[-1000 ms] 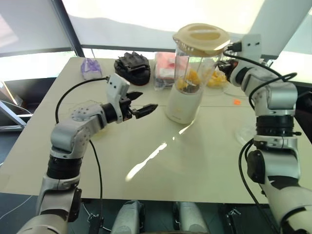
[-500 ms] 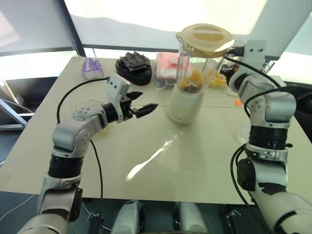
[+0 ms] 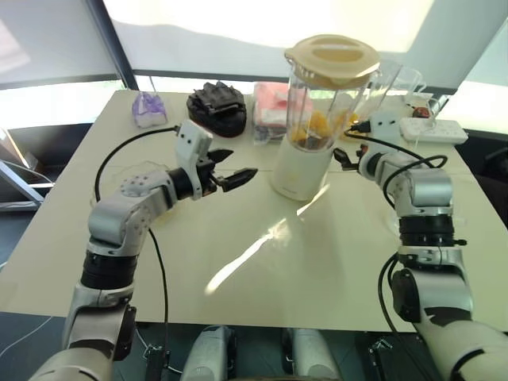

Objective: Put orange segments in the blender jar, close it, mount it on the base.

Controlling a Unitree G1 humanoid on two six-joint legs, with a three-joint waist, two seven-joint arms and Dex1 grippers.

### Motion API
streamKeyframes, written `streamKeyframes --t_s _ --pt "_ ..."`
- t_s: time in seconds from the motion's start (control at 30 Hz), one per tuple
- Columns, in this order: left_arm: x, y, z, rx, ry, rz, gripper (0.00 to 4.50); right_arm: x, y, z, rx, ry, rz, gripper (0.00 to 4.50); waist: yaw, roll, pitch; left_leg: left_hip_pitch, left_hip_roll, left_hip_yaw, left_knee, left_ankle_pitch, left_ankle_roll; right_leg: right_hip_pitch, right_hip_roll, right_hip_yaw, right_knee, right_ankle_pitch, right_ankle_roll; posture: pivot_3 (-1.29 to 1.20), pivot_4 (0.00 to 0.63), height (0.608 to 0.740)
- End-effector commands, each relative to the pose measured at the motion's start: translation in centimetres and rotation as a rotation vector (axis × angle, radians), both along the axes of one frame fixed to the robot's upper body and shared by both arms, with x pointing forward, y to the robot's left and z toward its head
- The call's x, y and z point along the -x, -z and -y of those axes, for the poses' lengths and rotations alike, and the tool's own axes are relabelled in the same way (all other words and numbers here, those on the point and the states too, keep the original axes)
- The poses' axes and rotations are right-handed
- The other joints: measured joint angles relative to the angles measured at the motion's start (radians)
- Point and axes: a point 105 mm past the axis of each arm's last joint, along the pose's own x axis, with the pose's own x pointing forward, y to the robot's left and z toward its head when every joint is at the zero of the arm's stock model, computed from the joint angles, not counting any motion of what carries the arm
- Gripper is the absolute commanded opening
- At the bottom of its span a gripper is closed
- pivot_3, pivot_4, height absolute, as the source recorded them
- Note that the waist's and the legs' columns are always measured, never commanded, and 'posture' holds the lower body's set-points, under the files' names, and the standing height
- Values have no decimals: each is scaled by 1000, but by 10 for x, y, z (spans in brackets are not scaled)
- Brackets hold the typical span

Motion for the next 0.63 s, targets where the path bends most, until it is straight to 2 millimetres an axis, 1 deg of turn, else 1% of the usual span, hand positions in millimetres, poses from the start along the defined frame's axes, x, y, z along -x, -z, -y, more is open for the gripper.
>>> streamKeyframes --t_s 0.03,0.13,0.23,0.27,0.37,0.47,0.53,0.57,0.63 --pt "4 -14 1 4 8 54 4500 12 -28 3 83 -4 110 4465 1 0 0 0 0 0 0 0 0 0 0 0 -1 0 0 0 150 740" --pt "5 -13 0 3 7 52 4500 27 -31 4 114 -3 131 4465 2 0 0 -1 1 -1 -1 0 0 0 1 -1 -2 0 0 0 150 740" --pt "6 -14 -2 6 10 57 4500 51 -31 6 115 -6 128 4465 5 0 0 -2 0 -1 -1 0 0 -1 0 -1 -3 0 0 0 150 740" --pt "5 -17 -4 13 4 71 4500 62 -33 9 113 -8 128 4465 5 0 0 -2 0 -1 -1 0 0 -1 0 -1 -3 0 0 0 150 740" --pt "4 -23 -12 17 -21 119 4500 91 -47 12 74 -28 163 4465 8 0 0 -3 0 -2 0 0 0 -1 0 -2 -3 0 0 0 150 740" --pt "3 -17 -21 -1 -45 91 4500 122 -71 4 -15 -157 250 4465 6 0 0 -3 0 -2 0 0 0 -1 0 -2 -2 0 0 0 150 740" --pt "4 -14 -23 2 -39 74 4500 144 -80 -4 -69 -282 283 4465 5 -1 0 -2 0 -3 0 0 0 0 1 -2 -2 0 0 0 150 740" --pt "6 -10 -24 -9 -38 72 4500 160 -81 -9 -79 -367 292 4465 5 -1 0 -2 0 -3 0 0 0 0 1 -2 -2 0 0 0 150 740" --pt "9 -1 -27 -35 -51 60 4500 191 -67 -14 -124 -502 227 4465 6 -1 0 -2 1 -4 0 0 1 1 1 -3 -2 0 0 0 150 740"
